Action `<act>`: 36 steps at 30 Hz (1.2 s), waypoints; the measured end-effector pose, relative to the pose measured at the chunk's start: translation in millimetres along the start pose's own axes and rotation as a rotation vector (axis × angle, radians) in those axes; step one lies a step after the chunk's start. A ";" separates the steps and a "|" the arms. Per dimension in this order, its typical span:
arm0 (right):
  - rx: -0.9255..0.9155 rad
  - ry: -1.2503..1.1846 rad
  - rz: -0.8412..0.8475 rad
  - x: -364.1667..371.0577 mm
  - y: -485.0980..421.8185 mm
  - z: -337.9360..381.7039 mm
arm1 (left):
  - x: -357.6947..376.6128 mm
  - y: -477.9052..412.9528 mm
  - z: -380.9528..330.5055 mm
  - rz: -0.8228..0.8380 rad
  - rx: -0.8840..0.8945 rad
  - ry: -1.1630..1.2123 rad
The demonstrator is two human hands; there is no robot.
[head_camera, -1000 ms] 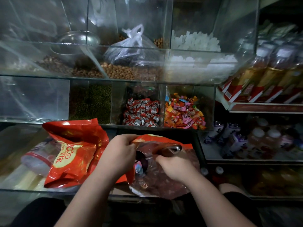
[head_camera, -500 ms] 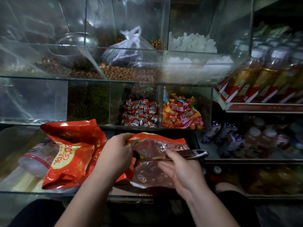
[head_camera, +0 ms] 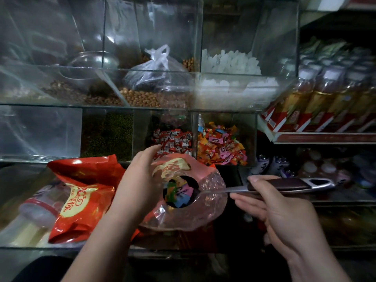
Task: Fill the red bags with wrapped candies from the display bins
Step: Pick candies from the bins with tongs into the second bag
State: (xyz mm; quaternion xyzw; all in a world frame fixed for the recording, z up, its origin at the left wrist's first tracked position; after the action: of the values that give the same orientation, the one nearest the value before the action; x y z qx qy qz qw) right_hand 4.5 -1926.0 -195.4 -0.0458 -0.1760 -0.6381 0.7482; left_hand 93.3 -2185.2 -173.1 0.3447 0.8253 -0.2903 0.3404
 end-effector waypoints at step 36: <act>-0.164 -0.192 -0.087 -31.7 -32.3 92.7 | 94.4 -83.4 -142.8 0.250 0.673 -0.161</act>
State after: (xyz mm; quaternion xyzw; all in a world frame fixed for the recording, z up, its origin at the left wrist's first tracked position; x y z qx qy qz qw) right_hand -49.8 -1874.9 -124.0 -0.1601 -0.1958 -0.6750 0.6932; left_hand -72.4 -2097.8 -139.0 0.5114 0.6057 -0.5279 0.3048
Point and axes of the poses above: each hand's wrist, its own y-axis away from the middle knuckle, its own x-axis out of the palm, z = x × y, the point moved 6 cm from there along -y, towards the middle knuckle, and after that the axes turned 2 degrees about -y, right-handed, at the moved point
